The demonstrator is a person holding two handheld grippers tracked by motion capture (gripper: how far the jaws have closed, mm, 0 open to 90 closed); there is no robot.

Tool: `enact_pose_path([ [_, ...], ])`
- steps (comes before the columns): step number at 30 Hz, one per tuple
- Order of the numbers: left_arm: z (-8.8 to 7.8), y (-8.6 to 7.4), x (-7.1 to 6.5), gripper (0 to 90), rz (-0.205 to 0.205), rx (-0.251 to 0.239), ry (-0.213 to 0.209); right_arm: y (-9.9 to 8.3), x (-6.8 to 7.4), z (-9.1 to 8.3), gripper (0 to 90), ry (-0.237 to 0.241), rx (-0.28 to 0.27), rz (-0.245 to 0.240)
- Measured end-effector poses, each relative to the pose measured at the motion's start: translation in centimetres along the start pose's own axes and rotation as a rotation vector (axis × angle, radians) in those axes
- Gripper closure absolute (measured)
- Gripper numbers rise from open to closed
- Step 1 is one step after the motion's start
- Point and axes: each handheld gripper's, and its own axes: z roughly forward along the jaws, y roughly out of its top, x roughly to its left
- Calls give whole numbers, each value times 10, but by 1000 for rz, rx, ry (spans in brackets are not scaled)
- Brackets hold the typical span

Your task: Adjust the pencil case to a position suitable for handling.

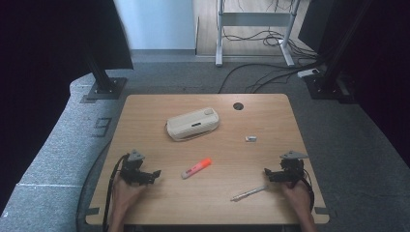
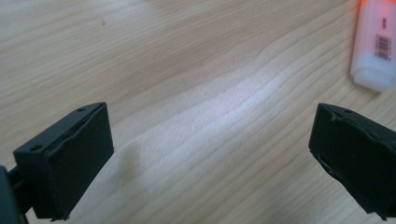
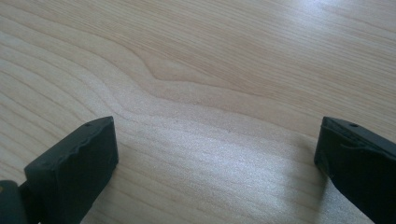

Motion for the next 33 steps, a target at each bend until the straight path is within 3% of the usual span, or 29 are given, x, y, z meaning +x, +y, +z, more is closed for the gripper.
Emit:
enact_pose_path([
  [3, 1, 6, -1, 0, 4, -10, -15, 0, 0, 0, 0, 0, 0, 0],
  [4, 2, 11, 0, 0, -3, -17, -36, 0, 0, 0, 0, 0, 0, 0],
  [16, 6, 42, 0, 0, 24, -24, -61, 0, 0, 0, 0, 0, 0, 0],
  [26, 17, 70, 3, 7, 35, -27, -120, 0, 0, 0, 0, 0, 0, 0],
  [33, 23, 89, 2, 25, 51, -34, -117, 0, 0, 0, 0, 1, 1, -1],
])
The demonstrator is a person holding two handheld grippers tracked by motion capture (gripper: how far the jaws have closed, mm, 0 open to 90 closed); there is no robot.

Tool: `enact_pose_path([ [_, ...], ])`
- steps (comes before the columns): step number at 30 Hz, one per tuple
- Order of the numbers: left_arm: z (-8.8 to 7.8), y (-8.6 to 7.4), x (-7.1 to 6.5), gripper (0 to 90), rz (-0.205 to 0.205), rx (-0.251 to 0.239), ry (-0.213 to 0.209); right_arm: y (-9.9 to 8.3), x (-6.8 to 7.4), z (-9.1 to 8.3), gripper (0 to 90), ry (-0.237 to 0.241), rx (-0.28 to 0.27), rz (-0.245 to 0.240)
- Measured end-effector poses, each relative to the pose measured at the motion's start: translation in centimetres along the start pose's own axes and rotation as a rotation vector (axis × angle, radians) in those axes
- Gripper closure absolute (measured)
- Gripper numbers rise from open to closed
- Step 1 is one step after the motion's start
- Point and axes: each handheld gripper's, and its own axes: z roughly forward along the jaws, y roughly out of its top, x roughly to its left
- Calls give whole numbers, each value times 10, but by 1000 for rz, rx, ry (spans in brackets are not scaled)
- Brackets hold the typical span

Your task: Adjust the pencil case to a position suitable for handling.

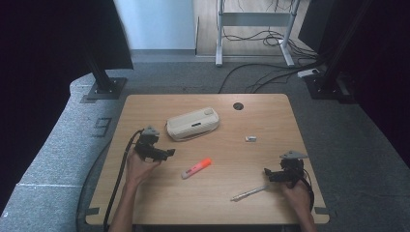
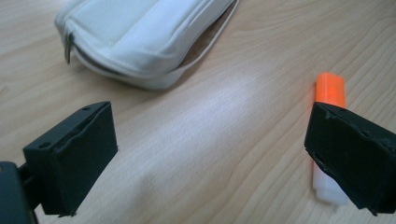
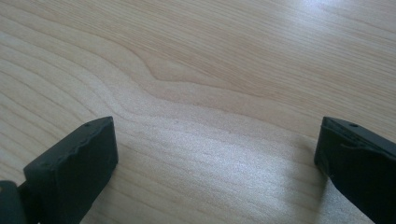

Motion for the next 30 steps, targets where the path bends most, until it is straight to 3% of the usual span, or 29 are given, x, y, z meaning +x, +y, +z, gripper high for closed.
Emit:
enact_pose_path([
  [1, 2, 7, 1, 26, -1, -10, -17, 0, 0, 0, 0, 0, 0, -1],
  [5, 7, 16, 2, 26, 9, -2, -17, 0, 0, 0, 0, 2, 1, -3],
  [14, 23, 42, 8, 51, 61, 43, 9, 0, 0, 0, 0, 3, 0, -5],
  [17, 30, 46, 15, 74, 38, 32, -20, 1, 0, 1, 0, 3, 0, -5],
  [30, 56, 73, 21, 103, 71, 69, -54, 1, 0, 1, 0, 6, 0, -8],
])
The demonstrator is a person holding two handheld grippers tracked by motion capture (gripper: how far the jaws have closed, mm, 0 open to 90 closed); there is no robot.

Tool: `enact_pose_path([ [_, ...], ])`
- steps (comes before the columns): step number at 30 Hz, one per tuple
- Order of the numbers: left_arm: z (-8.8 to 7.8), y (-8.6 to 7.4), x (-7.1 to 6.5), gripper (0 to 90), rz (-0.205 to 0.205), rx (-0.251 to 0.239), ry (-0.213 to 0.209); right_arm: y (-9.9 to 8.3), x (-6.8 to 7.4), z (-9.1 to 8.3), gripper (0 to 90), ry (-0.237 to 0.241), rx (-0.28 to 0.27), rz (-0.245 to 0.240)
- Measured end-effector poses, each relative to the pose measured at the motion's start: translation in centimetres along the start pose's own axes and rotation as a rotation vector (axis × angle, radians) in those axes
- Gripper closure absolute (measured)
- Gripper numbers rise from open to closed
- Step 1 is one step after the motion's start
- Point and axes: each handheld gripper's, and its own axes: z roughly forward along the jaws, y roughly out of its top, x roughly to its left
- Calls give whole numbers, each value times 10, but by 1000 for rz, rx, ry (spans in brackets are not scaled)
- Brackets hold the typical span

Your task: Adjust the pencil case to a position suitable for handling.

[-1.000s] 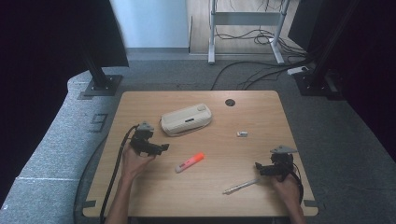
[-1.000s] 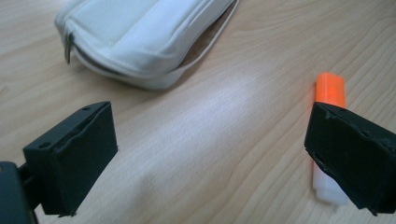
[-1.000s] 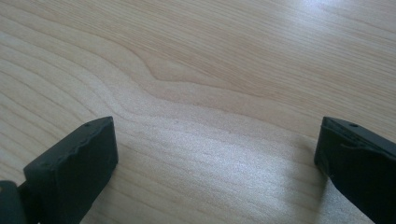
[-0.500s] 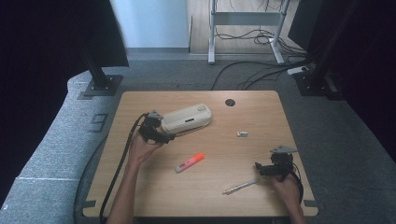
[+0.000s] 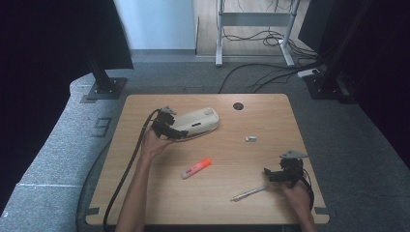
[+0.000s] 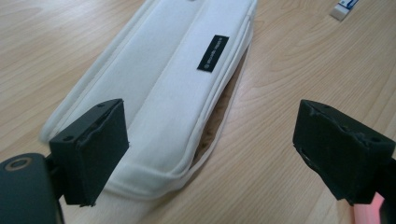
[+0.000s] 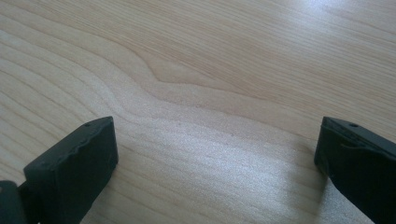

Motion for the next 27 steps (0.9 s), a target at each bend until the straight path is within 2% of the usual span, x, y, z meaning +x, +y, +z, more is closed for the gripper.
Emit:
enact_pose_path([
  [2, 5, 3, 1, 123, 16, 14, 3, 0, 0, 0, 0, 0, 0, 0],
  [7, 20, 3, 9, 149, 2, 10, -32, 0, 0, 0, 0, 0, 0, 0],
  [13, 33, -3, 18, 213, -11, 30, -38, 0, 0, 0, 0, 1, 0, 0],
  [15, 35, -4, 18, 221, -6, 40, -39, 0, 0, 0, 0, 1, 0, 0],
  [18, 40, -9, 14, 281, 8, 57, -6, 0, 0, 0, 0, 1, 0, 0],
  [24, 38, -14, 11, 364, -4, 62, -6, 0, 0, 0, 0, 0, 0, 0],
  [27, 37, -17, 7, 378, 11, 70, 4, 0, 0, 0, 0, 0, 0, 0],
])
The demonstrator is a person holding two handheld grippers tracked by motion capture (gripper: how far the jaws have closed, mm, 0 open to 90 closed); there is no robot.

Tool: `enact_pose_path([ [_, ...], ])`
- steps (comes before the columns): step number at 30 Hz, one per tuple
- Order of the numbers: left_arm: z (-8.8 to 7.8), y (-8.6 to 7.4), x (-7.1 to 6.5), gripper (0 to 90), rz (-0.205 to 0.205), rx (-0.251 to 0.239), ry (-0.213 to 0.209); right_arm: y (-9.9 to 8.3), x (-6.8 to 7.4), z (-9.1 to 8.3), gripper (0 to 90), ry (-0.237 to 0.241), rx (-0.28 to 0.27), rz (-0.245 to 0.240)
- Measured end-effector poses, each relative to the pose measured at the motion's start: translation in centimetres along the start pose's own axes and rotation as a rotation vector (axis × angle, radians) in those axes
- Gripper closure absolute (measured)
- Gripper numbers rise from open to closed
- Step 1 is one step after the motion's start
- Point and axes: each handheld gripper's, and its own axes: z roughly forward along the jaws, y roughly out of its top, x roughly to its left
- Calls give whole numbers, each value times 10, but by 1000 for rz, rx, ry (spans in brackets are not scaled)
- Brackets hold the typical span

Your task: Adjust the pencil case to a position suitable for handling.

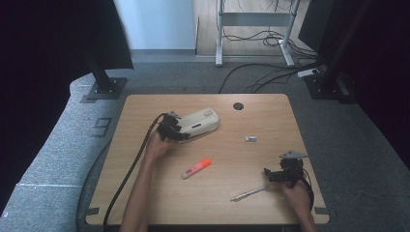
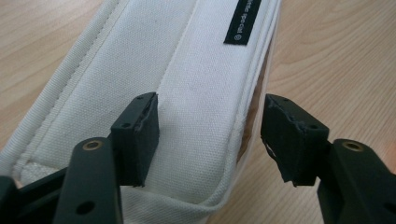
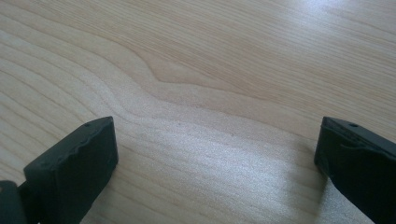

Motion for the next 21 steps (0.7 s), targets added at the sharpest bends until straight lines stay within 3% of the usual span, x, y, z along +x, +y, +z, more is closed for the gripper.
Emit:
enact_pose_path([
  [7, -7, -13, -14, 420, 12, 12, 39, 0, 0, 0, 0, 0, 0, 0],
  [12, -14, -23, -19, 443, 7, -1, 33, 0, 0, 0, 0, 0, 0, 0],
  [17, -25, -45, -24, 464, -46, -48, 15, 0, 0, 0, 0, 0, 0, 0],
  [21, -32, -55, -31, 474, -53, -49, 27, 0, 0, 0, 0, 0, 0, 0],
])
